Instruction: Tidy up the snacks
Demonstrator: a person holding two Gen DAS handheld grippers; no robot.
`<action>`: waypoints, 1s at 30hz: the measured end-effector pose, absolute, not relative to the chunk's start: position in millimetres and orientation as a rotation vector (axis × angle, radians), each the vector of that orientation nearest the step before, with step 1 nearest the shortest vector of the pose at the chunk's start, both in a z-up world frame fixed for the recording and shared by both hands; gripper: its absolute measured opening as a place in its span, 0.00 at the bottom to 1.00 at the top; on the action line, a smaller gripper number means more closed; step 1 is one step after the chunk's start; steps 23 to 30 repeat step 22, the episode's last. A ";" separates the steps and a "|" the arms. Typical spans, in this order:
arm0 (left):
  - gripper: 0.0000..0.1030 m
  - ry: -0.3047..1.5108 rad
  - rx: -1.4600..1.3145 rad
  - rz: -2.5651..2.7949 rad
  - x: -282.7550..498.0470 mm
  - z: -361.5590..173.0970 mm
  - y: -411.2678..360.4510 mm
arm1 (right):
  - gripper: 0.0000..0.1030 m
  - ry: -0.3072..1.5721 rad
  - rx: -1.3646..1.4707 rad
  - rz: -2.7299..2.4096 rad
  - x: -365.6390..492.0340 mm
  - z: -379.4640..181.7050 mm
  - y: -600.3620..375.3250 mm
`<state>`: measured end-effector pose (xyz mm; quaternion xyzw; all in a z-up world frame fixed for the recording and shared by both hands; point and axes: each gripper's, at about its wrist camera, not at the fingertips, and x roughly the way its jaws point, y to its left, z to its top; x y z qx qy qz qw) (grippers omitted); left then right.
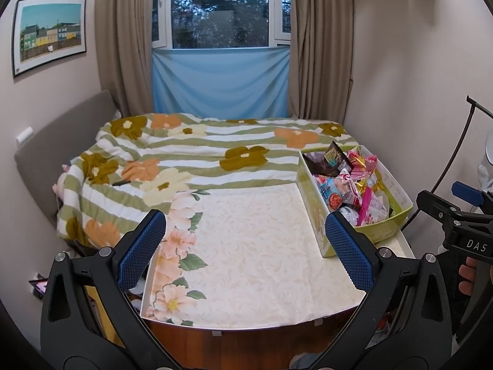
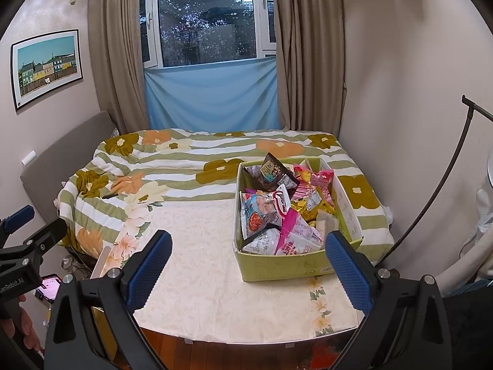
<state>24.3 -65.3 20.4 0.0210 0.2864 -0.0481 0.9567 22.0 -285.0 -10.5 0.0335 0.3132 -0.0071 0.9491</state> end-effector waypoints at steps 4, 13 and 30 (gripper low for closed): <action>1.00 0.582 0.038 -0.097 27.2 18.5 -64.5 | 0.96 0.638 0.065 -0.015 22.2 -10.4 -284.5; 1.00 0.572 0.019 -0.072 19.7 13.1 -68.1 | 0.96 0.635 0.073 -0.026 26.0 -12.7 -285.8; 1.00 0.530 0.034 -0.055 7.8 18.9 -72.9 | 0.96 0.637 0.086 -0.029 18.5 -17.8 -288.8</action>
